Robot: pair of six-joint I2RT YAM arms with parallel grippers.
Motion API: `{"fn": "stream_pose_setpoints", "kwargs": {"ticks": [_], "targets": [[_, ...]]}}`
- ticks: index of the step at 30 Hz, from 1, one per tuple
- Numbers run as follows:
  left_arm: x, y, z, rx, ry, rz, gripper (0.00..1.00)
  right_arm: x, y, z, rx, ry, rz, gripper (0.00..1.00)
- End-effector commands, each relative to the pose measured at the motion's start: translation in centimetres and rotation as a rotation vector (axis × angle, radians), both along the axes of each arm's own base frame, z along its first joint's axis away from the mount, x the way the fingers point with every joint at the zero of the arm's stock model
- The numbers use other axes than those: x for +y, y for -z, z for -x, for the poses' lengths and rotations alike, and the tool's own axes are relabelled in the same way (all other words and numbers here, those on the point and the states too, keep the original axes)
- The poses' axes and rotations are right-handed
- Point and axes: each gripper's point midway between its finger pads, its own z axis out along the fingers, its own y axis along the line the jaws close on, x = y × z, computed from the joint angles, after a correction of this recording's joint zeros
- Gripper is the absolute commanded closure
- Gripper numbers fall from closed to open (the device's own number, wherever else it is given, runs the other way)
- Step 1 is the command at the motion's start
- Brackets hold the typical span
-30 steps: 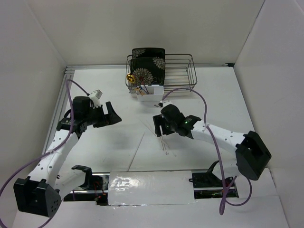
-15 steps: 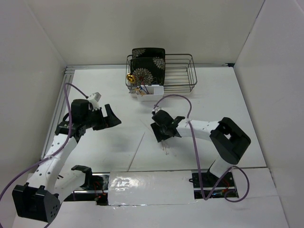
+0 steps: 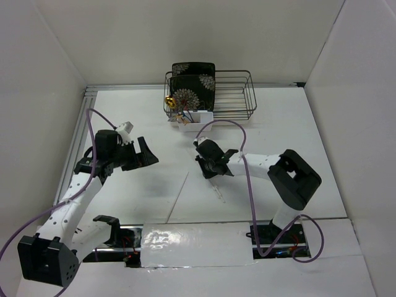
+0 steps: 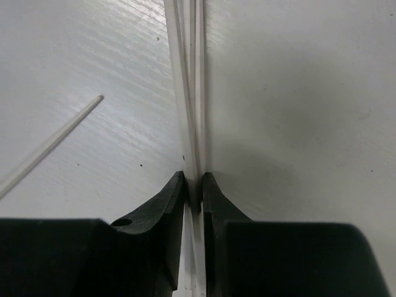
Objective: Sort the eating utensils into containers
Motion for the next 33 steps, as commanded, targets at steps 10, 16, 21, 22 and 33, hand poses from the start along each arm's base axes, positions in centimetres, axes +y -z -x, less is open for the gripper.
{"fn": "stream_pose_setpoints", "kwargs": {"ticks": [10,16,21,22,33], "targets": [[-0.5,-0.2,-0.4,-0.033,0.016,0.035,0.02,0.9,-6.3,2.1,0.004,-0.108,-0.296,1.0],[-3.2,-2.1,-0.1,-0.137,0.201,0.129,0.03,0.8,-11.2,1.5,-0.073,-0.135,-0.473,1.0],[-5.2,-5.1,0.8,-0.282,0.392,0.199,0.04,1.0,-15.0,1.6,-0.148,-0.198,-0.573,1.0],[-5.4,-5.7,0.8,-0.311,0.408,0.201,0.04,0.7,-15.9,1.3,-0.177,-0.192,-0.586,1.0],[-4.8,-7.3,-1.0,-0.396,0.406,0.106,0.03,-3.2,-31.1,-5.5,-0.626,-0.156,-0.688,1.0]]}}
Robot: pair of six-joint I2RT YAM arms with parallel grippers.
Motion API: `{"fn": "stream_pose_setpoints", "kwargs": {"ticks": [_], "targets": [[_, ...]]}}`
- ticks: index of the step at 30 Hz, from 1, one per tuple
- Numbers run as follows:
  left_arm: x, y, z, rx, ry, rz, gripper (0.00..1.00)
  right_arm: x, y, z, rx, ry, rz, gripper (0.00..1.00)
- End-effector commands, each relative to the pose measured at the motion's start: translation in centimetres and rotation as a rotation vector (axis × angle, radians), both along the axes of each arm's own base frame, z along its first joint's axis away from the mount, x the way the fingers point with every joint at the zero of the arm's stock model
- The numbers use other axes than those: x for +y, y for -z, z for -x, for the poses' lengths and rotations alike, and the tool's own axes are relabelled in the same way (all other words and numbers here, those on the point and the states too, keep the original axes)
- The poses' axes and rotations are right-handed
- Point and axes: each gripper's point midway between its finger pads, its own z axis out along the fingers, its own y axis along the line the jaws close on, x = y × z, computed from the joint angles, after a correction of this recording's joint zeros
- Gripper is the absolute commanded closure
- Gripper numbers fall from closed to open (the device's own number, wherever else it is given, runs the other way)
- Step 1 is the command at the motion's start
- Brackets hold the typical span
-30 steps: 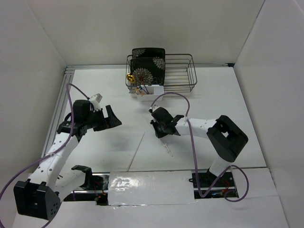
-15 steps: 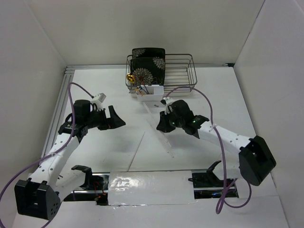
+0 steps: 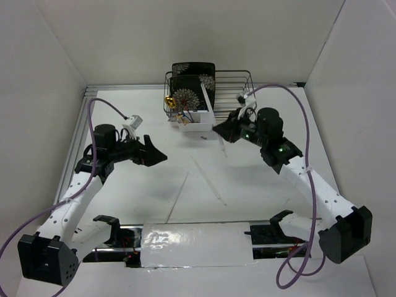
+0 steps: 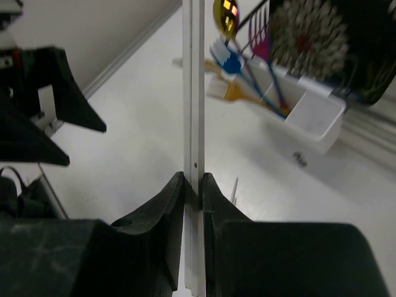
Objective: Sort the eating utensils into containers
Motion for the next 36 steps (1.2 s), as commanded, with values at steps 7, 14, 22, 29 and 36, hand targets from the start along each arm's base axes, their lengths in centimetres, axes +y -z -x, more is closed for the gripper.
{"fn": "stream_pose_setpoints", "kwargs": {"ticks": [7,14,22,29,36], "targets": [[-0.3,-3.6,-2.1,-0.186,0.029,-0.017,0.02,-1.0,-8.9,-9.5,-0.349,0.092,-0.087,1.0],[-0.5,-4.7,-4.0,-0.219,0.025,-0.015,0.01,1.8,-10.5,-14.0,-0.462,0.009,-0.132,1.0],[-0.5,-4.4,-5.9,-0.22,0.029,-0.046,0.01,3.2,-9.7,-16.7,-0.524,-0.029,-0.129,1.0],[-0.4,-4.0,-7.3,-0.219,0.023,-0.077,0.02,3.7,-9.4,-17.8,-0.593,-0.037,-0.171,1.0],[-0.2,-4.1,-7.8,-0.272,0.028,-0.098,0.01,3.9,-5.5,-17.4,-0.61,-0.061,-0.213,1.0]]}}
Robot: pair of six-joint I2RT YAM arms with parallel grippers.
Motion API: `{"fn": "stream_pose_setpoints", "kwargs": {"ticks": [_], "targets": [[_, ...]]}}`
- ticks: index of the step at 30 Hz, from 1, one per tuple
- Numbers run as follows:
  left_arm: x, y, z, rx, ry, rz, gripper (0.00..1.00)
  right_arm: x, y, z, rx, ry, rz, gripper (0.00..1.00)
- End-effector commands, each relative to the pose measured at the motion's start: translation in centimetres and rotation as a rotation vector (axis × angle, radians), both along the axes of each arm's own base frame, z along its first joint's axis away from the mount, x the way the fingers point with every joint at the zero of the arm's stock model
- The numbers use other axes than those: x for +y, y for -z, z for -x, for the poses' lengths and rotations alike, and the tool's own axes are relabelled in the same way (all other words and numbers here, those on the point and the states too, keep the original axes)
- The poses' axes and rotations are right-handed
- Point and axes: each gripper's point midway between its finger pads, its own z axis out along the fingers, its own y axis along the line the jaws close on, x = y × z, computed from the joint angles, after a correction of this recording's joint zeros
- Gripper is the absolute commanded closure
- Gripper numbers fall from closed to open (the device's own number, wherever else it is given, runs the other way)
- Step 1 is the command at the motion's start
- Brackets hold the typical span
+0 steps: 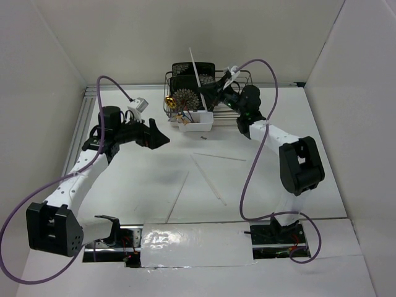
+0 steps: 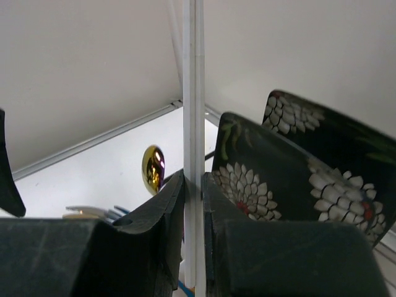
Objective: Sort the eating utensils into containers
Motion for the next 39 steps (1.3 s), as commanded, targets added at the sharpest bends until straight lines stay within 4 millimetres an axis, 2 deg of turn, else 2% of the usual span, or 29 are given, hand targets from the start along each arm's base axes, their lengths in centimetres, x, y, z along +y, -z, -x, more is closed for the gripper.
{"fn": "stream_pose_setpoints", "kwargs": {"ticks": [1,7,10,11,12,14,20,21,22,24,25,26,28,29,31,32,35,36,37,38,39], "targets": [[0.0,-2.5,-0.7,-0.14,0.02,-0.016,0.01,-0.2,-0.5,0.7,-0.111,-0.024,-0.048,1.0],[0.3,-4.5,-0.5,-0.213,0.018,-0.036,0.01,0.1,2.8,1.1,-0.113,-0.032,-0.02,1.0],[0.4,-5.5,-0.2,-0.246,0.017,-0.02,0.0,0.3,3.5,1.4,-0.157,-0.035,-0.021,1.0],[0.3,-5.5,-0.1,-0.251,0.023,-0.015,0.0,0.3,4.5,1.3,-0.139,-0.033,-0.013,1.0],[0.2,-5.4,0.1,-0.247,0.038,-0.008,0.0,0.2,4.4,1.3,-0.154,-0.031,-0.018,1.0],[0.4,-6.1,0.4,-0.271,0.033,0.0,0.0,0.2,5.7,1.1,-0.145,-0.02,-0.004,1.0],[0.9,-5.9,1.3,-0.3,0.03,-0.01,0.0,0.0,7.5,1.2,-0.169,-0.006,0.048,1.0],[0.9,-5.2,1.6,-0.286,0.033,-0.011,0.0,-0.2,8.0,1.2,-0.171,-0.001,0.056,1.0],[0.9,-5.5,1.6,-0.302,0.03,-0.013,0.0,-0.1,8.7,1.5,-0.16,-0.004,0.065,1.0],[1.2,-5.4,1.9,-0.316,0.016,-0.016,0.0,-0.5,8.4,1.3,-0.185,0.026,0.054,1.0],[1.2,-5.5,2.0,-0.316,0.014,-0.014,0.0,-0.6,9.2,1.3,-0.168,0.027,0.06,0.97],[1.2,-5.5,2.3,-0.316,0.017,-0.013,0.0,-0.7,9.2,1.3,-0.168,0.028,0.062,0.88],[1.1,-5.7,2.5,-0.312,0.027,-0.01,0.0,-0.7,9.6,1.2,-0.158,0.029,0.069,0.82],[1.1,-5.5,2.7,-0.298,0.028,-0.013,0.0,-0.7,9.7,1.2,-0.153,0.027,0.067,0.68],[1.4,-5.5,2.4,-0.291,0.011,-0.021,0.0,-0.9,9.8,1.0,-0.131,0.041,0.057,0.56],[1.4,-5.8,2.4,-0.288,0.002,-0.024,0.0,-1.0,9.0,0.9,-0.131,0.042,0.049,0.47],[1.3,-7.0,2.2,-0.296,0.004,-0.016,0.0,-1.3,8.9,0.9,-0.077,0.053,0.038,0.3],[1.3,-7.3,2.2,-0.298,0.008,-0.013,0.0,-1.4,8.5,0.9,-0.069,0.062,0.037,0.27],[1.3,-7.6,2.2,-0.301,0.004,-0.007,0.0,-1.9,6.9,0.8,-0.076,0.086,0.023,0.24],[1.3,-8.2,2.1,-0.31,-0.004,-0.003,0.0,-2.2,7.3,0.9,-0.013,0.1,0.03,0.21],[1.3,-8.5,2.0,-0.302,-0.01,0.008,0.0,-2.5,6.3,0.8,-0.008,0.117,0.026,0.21]]}}
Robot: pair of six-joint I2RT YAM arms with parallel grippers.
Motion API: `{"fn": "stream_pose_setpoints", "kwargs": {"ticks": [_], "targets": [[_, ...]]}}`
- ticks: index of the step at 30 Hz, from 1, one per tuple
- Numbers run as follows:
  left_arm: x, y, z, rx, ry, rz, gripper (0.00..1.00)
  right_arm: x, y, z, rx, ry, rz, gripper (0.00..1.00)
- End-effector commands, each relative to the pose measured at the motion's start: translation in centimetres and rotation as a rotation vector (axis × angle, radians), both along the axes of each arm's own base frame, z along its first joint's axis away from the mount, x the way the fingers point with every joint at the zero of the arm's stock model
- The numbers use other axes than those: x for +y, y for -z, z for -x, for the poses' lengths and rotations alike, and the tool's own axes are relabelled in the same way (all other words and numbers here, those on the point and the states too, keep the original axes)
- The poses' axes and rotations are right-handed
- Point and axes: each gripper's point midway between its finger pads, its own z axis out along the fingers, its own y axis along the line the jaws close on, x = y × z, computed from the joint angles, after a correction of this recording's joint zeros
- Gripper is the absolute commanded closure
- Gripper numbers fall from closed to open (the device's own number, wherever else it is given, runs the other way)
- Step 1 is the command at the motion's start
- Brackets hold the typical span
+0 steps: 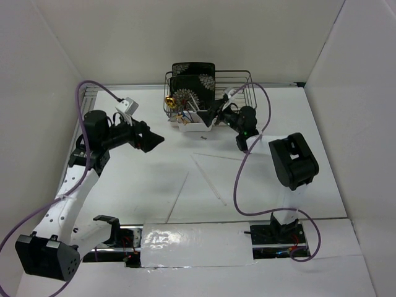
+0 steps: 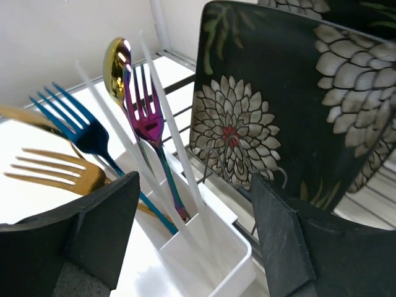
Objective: Sort the eating utensils into containers
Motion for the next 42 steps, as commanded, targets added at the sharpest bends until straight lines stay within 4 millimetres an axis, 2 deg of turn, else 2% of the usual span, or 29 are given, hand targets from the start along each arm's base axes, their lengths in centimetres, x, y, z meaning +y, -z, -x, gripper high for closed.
{"fn": "stream_pose_setpoints", "kwargs": {"ticks": [1,2,3,4,5,6,7,8,9,10,11,15,16,18,20,22,23,26,27,29,30,31,35,39,42], "targets": [[0.0,-3.7,-0.5,-0.077,-0.008,0.027,0.0,-1.8,-7.4,0.8,-0.048,0.077,-0.06,0.21],[0.0,-4.1,-0.5,-0.076,-0.008,0.035,0.0,-2.0,-7.1,1.1,0.018,0.09,-0.057,0.2],[-0.1,-4.1,-0.6,-0.061,-0.015,0.046,0.0,-2.3,-8.7,1.3,0.017,0.106,-0.062,0.19],[-0.1,-4.6,-0.6,-0.061,-0.019,0.054,0.0,-2.8,-11.5,2.3,-0.003,0.121,-0.069,0.19],[0.0,-4.3,-0.7,-0.044,-0.031,0.056,0.0,-3.1,-12.6,2.8,-0.002,0.141,-0.049,0.18],[0.0,-4.3,-0.9,-0.022,-0.044,0.064,0.0,-3.8,-12.5,2.8,0.072,0.184,-0.008,0.17],[0.1,-4.3,-1.1,-0.017,-0.052,0.062,0.0,-4.5,-14.2,3.7,0.052,0.202,0.029,0.15],[0.3,-4.4,-1.5,-0.015,-0.073,0.063,0.0,-5.0,-11.9,4.7,0.168,0.195,0.114,0.15],[0.4,-3.9,-1.6,0.005,-0.084,0.057,0.0,-5.3,-12.7,5.0,0.152,0.189,0.18,0.14],[0.7,-3.7,-2.0,0.013,-0.103,0.055,0.0,-5.6,-11.6,5.4,0.195,0.187,0.235,0.14],[0.9,-3.0,-2.2,0.024,-0.124,0.05,0.0,-6.2,-8.4,6.7,0.291,0.159,0.351,0.14],[1.1,-2.5,-2.6,0.005,-0.133,0.05,0.0,-7.5,-3.7,9.1,0.411,0.107,0.504,0.16],[1.1,-2.0,-2.4,0.006,-0.133,0.046,0.0,-7.8,-1.5,10.4,0.468,0.081,0.541,0.19],[1.3,-1.8,-2.3,0.006,-0.147,0.051,0.0,-8.6,-0.6,11.1,0.472,0.083,0.573,0.21],[1.3,-1.3,-2.0,0.009,-0.146,0.053,0.0,-9.2,1.3,12.1,0.521,0.085,0.607,0.21],[1.3,-0.9,-1.9,0.022,-0.153,0.058,0.0,-10.1,2.9,12.0,0.55,0.131,0.645,0.21],[1.3,-0.2,-1.7,0.045,-0.155,0.065,0.0,-10.7,4.5,12.3,0.574,0.149,0.66,0.21],[1.2,0.6,-1.4,0.089,-0.16,0.076,0.0,-10.6,5.9,12.0,0.59,0.161,0.65,0.25],[1.2,0.6,-1.4,0.09,-0.161,0.077,0.0,-10.7,7.5,11.9,0.621,0.167,0.665,0.28],[1.4,0.9,-1.3,0.105,-0.177,0.079,0.0,-10.5,8.6,11.7,0.648,0.157,0.681,0.32],[1.5,1.1,-1.3,0.114,-0.183,0.081,0.0,-10.6,10.4,11.4,0.68,0.147,0.707,0.33],[1.4,1.0,-1.3,0.114,-0.177,0.082,0.0,-10.6,11.3,11.3,0.692,0.141,0.72,0.33],[1.6,1.6,-1.2,0.149,-0.196,0.079,0.0,-10.4,12.5,9.5,0.691,0.154,0.728,0.35],[1.9,1.3,-0.7,0.135,-0.209,0.073,0.0,-10.9,15.1,9.4,0.731,0.155,0.782,0.37],[2.3,1.6,-0.3,0.129,-0.227,0.066,0.0,-10.9,15.4,9.3,0.731,0.163,0.786,0.36]]}}
